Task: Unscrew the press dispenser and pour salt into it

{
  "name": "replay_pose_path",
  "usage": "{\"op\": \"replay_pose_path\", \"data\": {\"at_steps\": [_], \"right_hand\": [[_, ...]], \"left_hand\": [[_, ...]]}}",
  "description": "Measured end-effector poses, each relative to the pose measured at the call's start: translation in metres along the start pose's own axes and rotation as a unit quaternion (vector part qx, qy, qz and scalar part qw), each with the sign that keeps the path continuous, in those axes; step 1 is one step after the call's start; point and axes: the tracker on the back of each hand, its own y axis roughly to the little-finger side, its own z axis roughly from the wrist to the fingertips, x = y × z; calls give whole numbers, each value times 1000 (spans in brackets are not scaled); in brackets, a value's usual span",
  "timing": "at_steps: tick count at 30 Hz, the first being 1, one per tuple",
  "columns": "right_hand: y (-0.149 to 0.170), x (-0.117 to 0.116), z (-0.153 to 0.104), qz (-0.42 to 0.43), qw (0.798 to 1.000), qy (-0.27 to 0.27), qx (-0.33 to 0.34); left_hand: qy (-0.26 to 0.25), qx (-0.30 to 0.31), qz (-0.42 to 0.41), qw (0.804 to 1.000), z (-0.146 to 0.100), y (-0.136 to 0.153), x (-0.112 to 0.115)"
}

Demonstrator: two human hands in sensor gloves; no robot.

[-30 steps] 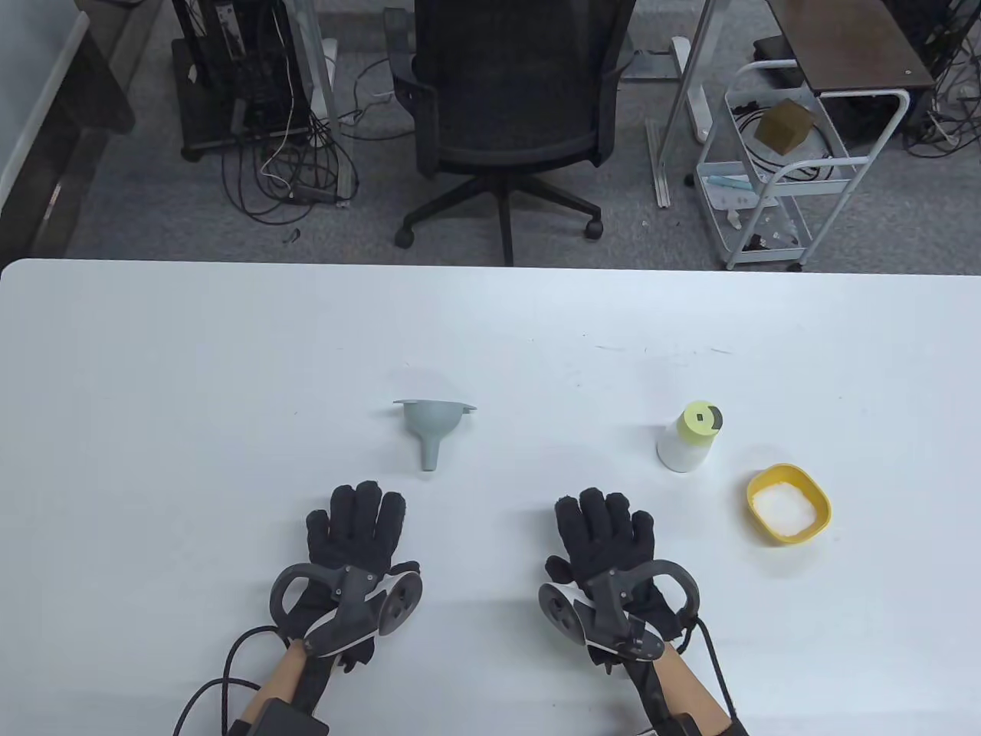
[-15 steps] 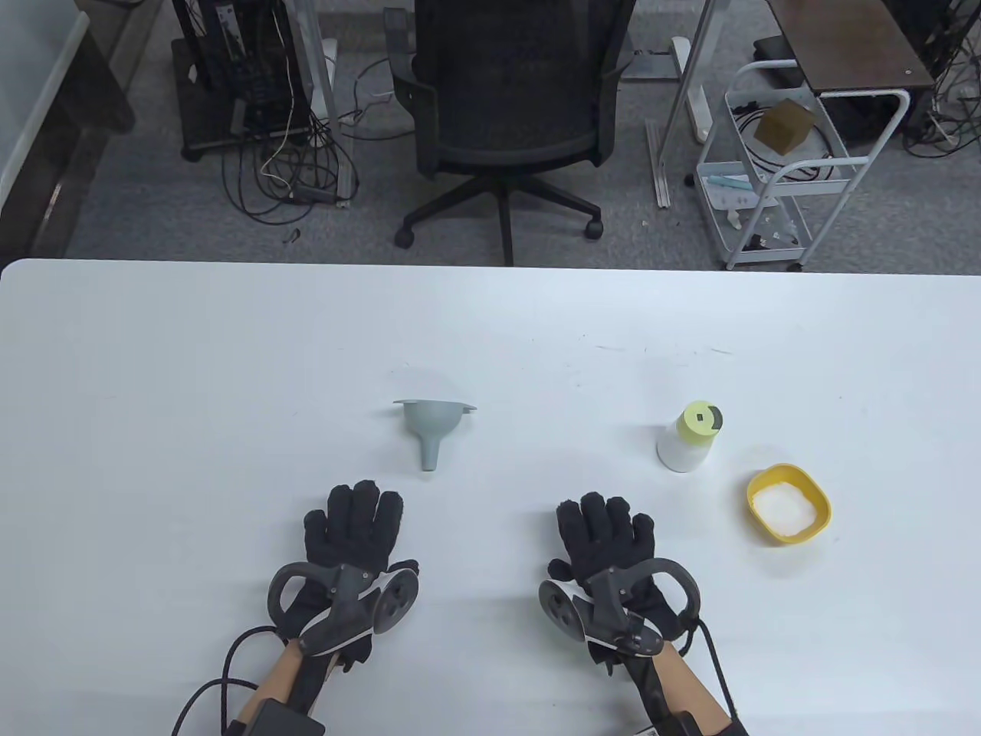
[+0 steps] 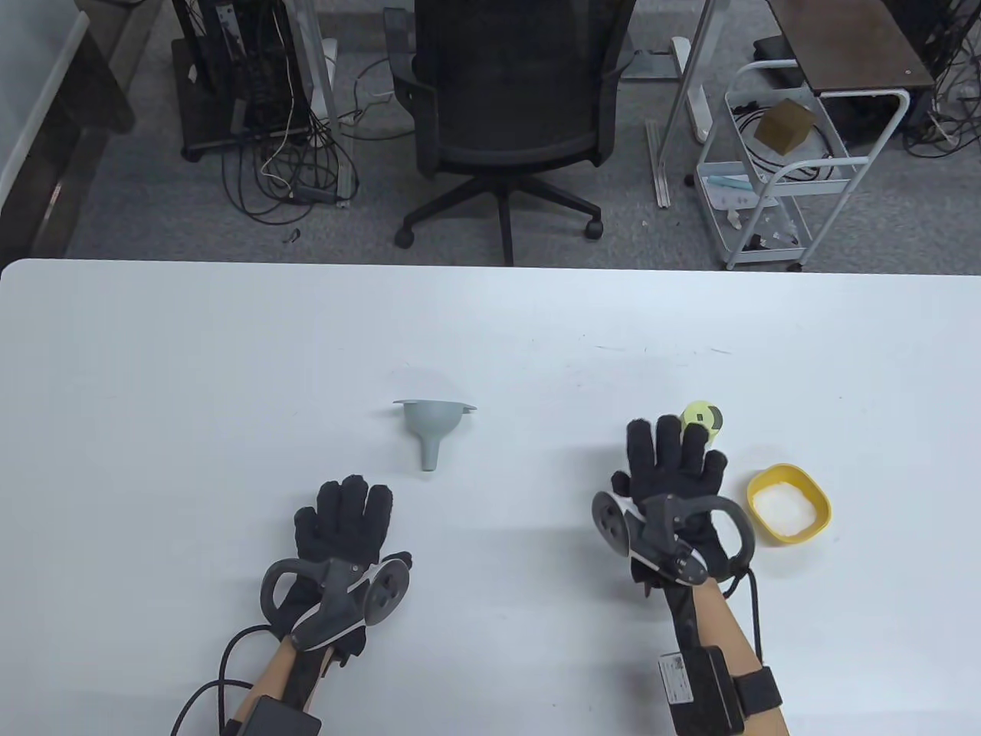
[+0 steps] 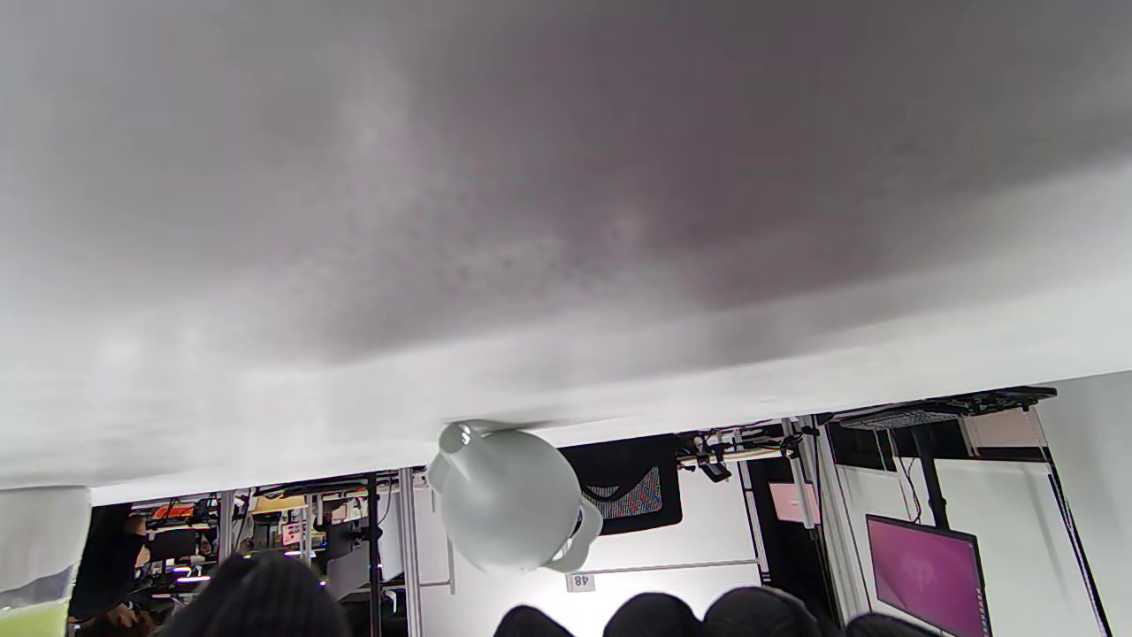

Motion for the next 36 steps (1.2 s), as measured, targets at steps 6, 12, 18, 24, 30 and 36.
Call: {"op": "replay_pose_path", "data": {"at_steps": [6,12,18,24,30,36], "right_hand": [[37,-11,45,-7,996,-33,-78],[43,-28,59,66,993,-65,-74],[35,-33,63,30,990,-123,-64],[25,-19,56,73,993,-85,-32],[-11,10,33,93,992,-39,75],[-65,34,3,112,970,-17,214]], "left_hand": [[2,-5,4,1000,1,-1,2],[5,-4,12,1000,2,-2,3],[3,-5,22,1000,2,-2,1],[2,-7,22,1000,2,-1,2],[2,-5,25,1000,2,-1,2],[8,3,29,1000,2,-4,4]]}}
